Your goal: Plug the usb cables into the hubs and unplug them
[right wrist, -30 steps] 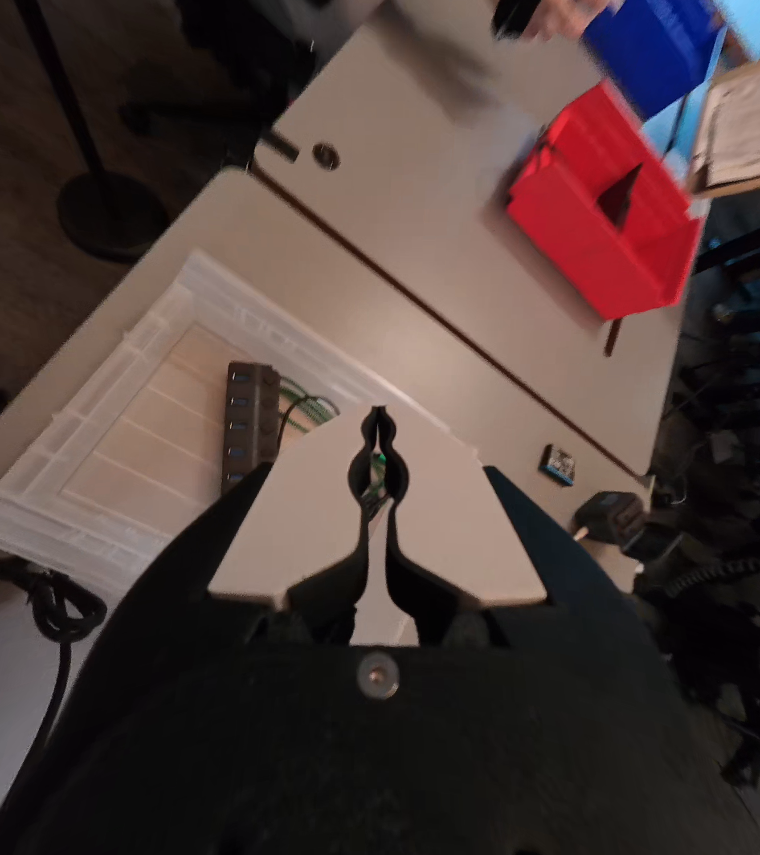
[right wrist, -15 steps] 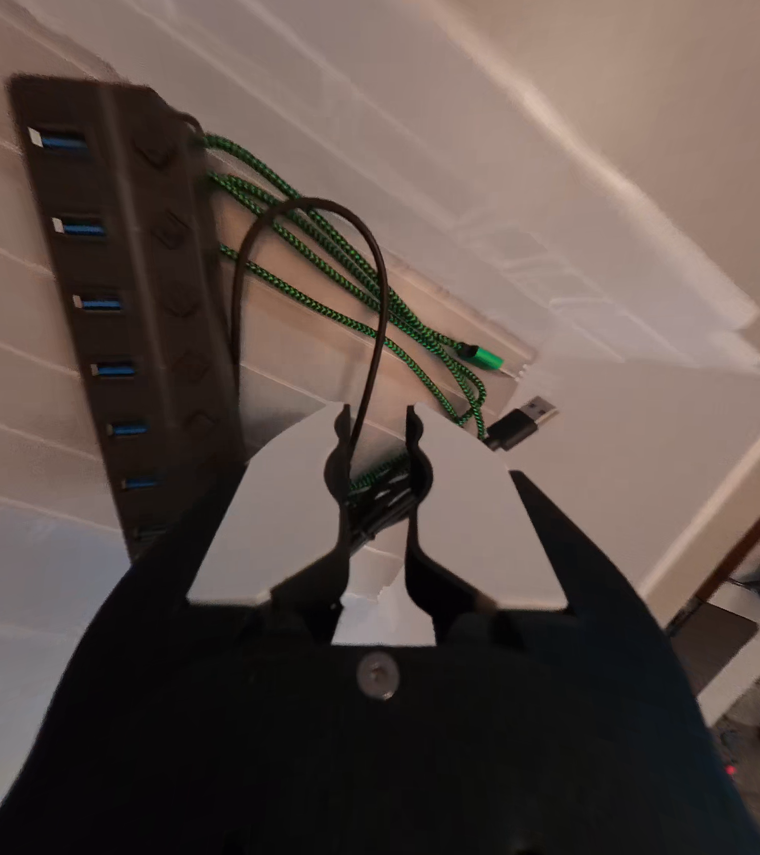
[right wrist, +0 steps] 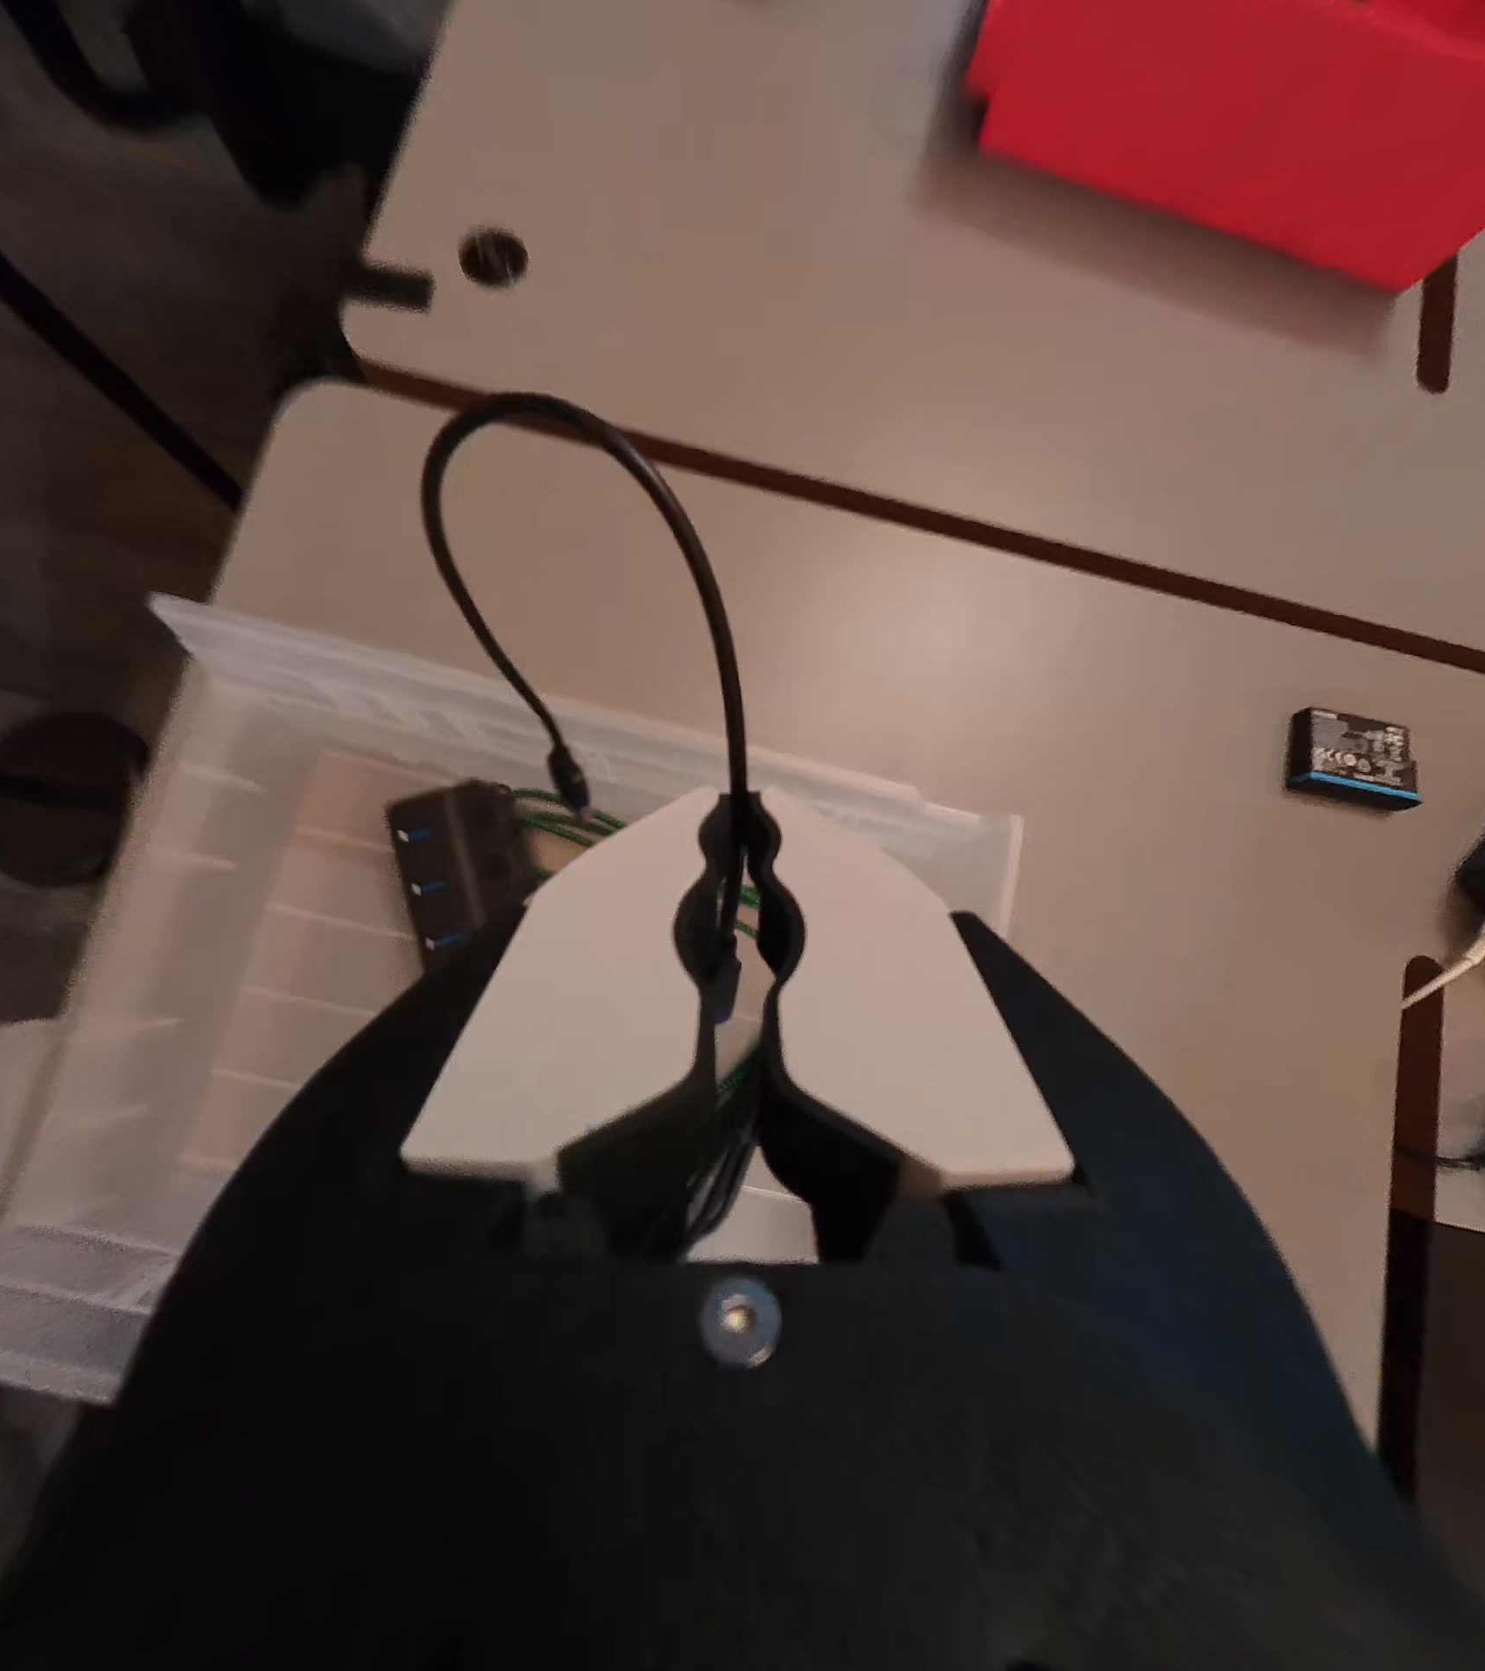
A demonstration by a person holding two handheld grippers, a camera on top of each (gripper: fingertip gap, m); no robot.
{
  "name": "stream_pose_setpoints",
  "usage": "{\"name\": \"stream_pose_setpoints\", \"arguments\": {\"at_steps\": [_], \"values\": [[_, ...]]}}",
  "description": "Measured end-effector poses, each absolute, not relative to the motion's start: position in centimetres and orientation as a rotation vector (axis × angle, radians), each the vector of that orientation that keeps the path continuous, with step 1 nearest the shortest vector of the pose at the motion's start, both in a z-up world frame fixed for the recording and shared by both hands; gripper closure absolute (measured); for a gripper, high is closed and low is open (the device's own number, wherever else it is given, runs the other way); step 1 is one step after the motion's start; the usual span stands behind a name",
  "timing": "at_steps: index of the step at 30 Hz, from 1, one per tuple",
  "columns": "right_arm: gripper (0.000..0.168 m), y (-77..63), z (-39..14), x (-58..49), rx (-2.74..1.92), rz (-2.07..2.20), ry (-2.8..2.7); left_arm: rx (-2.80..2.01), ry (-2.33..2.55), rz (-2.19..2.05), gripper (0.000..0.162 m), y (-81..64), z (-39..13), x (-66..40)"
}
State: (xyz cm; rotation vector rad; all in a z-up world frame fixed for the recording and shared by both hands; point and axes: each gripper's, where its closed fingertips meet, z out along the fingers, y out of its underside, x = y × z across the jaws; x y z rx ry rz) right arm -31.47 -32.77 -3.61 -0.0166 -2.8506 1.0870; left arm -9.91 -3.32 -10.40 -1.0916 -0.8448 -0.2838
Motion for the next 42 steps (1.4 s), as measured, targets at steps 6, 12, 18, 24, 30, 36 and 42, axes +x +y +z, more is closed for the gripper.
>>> {"name": "stream_pose_setpoints", "arguments": {"at_steps": [6, 12, 18, 24, 30, 36, 42], "values": [[0.165, -30.9, -3.2, -28.0, -0.022, 1.138, -2.946, -1.096, -0.839, -0.269, 0.136, -3.3, -10.4, -9.8], [0.165, -27.4, -9.8, -24.4, -0.112, 0.730, -3.148, -1.116, -0.808, -0.271, 0.136, -2.7, -10.2, -9.2], [0.165, -24.3, -14.2, -27.8, -0.333, 0.406, -3.133, -1.124, -0.801, -0.273, 0.136, -2.5, -10.2, -9.0], [0.138, -23.7, -15.6, -28.0, -0.121, 0.300, -3.138, -1.108, -0.809, -0.286, 0.136, -2.7, -10.2, -9.2], [0.151, -26.5, -13.1, -21.5, 0.920, 0.539, -2.903, -1.093, -0.820, -0.298, 0.136, -2.9, -10.2, -9.4], [0.145, -25.8, -15.7, -17.3, 1.453, 0.186, -2.771, -1.093, -0.819, -0.326, 0.136, -2.8, -10.2, -9.4], [0.141, -24.3, -18.0, -19.2, 1.737, -0.140, -2.435, -1.117, -0.806, -0.362, 0.136, -2.4, -10.4, -9.1]]}}
